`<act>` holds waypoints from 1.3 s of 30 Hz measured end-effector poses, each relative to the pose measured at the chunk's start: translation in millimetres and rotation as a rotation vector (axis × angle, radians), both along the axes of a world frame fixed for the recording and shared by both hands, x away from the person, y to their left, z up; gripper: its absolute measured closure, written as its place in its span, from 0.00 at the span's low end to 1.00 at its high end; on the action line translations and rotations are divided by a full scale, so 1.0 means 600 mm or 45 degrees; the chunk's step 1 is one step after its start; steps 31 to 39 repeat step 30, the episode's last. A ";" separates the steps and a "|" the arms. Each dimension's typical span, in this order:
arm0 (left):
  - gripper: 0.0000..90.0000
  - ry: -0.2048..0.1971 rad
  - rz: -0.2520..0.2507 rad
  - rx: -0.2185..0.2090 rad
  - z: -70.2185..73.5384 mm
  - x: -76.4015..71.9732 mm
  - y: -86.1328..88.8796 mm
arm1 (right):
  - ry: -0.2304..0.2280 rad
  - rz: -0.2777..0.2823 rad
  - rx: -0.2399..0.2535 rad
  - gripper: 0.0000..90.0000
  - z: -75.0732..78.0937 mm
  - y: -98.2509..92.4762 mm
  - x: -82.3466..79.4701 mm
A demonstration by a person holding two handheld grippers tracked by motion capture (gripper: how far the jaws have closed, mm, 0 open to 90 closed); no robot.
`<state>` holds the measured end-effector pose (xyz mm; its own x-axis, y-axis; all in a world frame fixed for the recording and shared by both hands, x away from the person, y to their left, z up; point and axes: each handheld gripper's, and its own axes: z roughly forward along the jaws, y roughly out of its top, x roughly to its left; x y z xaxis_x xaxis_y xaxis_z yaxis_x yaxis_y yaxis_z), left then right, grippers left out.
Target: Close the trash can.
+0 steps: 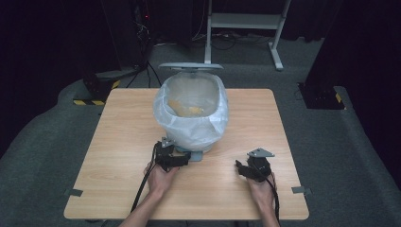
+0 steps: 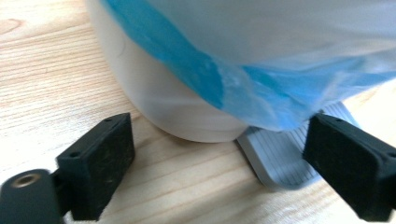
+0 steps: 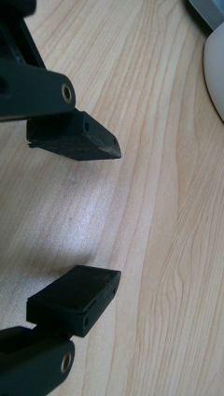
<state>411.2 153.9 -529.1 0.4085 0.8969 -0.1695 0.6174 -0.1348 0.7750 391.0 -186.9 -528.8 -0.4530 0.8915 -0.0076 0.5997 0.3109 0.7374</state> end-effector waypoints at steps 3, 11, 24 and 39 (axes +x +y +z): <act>0.15 -0.029 -0.001 -0.017 0.001 -0.007 0.003 | 0.002 -0.002 -0.002 0.37 0.000 0.000 0.000; 0.17 -0.058 0.006 -0.114 0.004 -0.014 0.016 | -0.002 0.003 -0.009 0.36 0.000 0.000 0.001; 0.18 0.009 0.124 0.102 -0.001 -0.032 0.081 | 0.005 -0.016 -0.006 0.34 0.000 0.001 0.000; 0.17 0.003 0.125 0.234 -0.002 -0.032 0.070 | 0.010 -0.039 -0.011 0.26 -0.001 0.001 0.002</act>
